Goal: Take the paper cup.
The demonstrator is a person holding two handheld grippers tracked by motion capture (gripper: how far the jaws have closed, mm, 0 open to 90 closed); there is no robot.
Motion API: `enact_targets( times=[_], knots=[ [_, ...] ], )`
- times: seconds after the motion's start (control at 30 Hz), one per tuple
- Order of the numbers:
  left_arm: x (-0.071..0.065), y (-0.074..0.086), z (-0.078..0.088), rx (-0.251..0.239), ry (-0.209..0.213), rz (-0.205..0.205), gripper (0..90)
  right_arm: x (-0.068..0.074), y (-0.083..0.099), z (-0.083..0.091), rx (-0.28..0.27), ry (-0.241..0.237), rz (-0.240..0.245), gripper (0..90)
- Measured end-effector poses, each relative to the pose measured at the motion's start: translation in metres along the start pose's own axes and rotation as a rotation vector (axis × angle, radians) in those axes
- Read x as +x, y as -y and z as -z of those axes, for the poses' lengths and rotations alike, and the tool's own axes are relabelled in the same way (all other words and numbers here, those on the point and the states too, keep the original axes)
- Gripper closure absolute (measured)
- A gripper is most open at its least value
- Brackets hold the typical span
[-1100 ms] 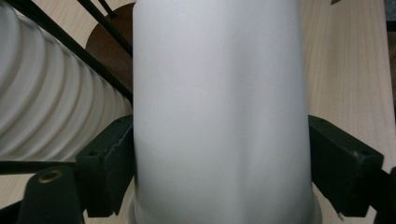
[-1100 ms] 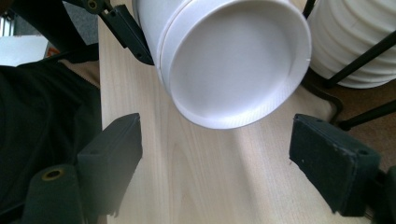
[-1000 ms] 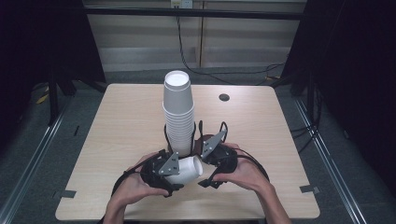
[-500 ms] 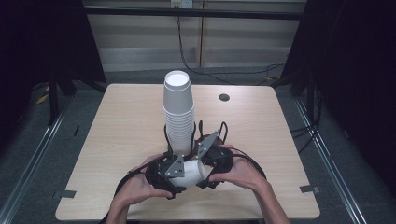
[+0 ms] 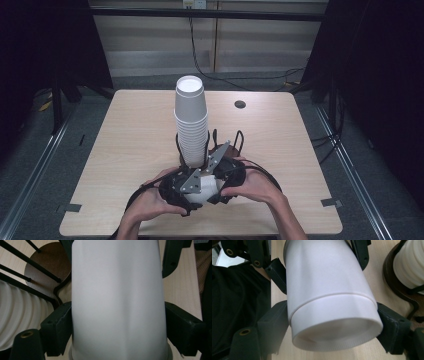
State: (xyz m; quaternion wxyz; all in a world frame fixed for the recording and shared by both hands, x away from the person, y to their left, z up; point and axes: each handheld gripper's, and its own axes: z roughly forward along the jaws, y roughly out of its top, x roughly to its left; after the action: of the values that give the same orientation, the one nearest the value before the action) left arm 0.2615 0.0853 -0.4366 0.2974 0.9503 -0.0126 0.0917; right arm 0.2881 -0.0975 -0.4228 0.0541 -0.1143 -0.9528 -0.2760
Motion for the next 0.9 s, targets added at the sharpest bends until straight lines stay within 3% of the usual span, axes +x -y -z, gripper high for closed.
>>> enact_targets(
  times=[0.07,0.1,0.33,0.57,0.67,0.73,0.9],
  knots=[
    [0.001,0.0,0.001,0.009,0.005,-0.014,16.9,0.001,0.0,-0.001,0.006,-0.003,-0.007,21.4],
    [-0.001,0.001,0.0,0.002,0.009,0.0,16.9,0.0,0.0,-0.002,0.004,-0.004,-0.002,21.8],
    [-0.001,0.003,-0.002,-0.009,0.014,-0.005,16.1,0.002,0.001,-0.002,0.02,-0.009,-0.016,23.2],
    [0.001,0.005,0.002,-0.074,0.01,-0.004,14.6,0.003,0.002,0.003,0.006,-0.008,-0.029,23.3],
    [0.002,0.006,0.004,-0.1,0.022,0.008,14.1,0.003,0.002,0.003,0.002,-0.011,-0.023,23.4],
    [0.003,0.008,0.006,-0.148,0.034,0.043,14.0,0.004,0.001,0.003,0.007,-0.012,-0.03,23.4],
    [0.003,0.011,0.011,-0.178,0.017,0.045,15.5,0.003,0.001,0.004,0.01,-0.013,-0.034,23.6]
  ],
)
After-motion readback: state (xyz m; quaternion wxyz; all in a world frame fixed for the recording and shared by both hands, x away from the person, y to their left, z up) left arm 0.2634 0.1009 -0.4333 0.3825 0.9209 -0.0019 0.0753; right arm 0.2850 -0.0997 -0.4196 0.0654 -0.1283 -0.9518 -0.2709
